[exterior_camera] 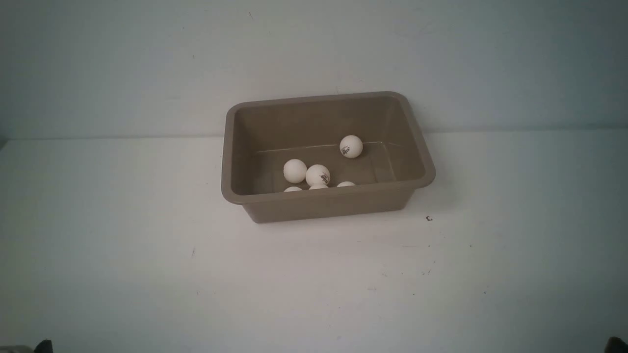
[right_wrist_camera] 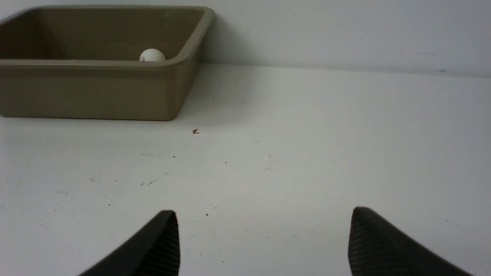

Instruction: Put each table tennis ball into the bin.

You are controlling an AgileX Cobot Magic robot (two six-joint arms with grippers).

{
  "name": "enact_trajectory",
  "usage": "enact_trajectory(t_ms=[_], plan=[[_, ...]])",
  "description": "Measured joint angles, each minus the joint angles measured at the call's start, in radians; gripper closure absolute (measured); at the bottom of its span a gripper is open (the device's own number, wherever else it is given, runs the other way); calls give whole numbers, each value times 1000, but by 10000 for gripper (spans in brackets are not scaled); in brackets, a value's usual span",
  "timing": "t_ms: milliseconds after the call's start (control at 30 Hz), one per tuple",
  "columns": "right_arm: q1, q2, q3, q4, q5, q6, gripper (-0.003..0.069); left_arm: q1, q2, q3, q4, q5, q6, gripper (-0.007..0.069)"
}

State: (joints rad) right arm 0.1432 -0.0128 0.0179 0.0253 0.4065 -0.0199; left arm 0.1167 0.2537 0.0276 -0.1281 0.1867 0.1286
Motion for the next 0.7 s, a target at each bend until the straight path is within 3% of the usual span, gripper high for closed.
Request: enact_trajectory(t_ms=[167, 700], plan=[[0, 0, 0, 0, -1, 0, 125, 0, -86, 0, 0, 93, 0, 209], [0, 0, 0, 0, -1, 0, 125, 1, -243, 0, 0, 180, 0, 209]])
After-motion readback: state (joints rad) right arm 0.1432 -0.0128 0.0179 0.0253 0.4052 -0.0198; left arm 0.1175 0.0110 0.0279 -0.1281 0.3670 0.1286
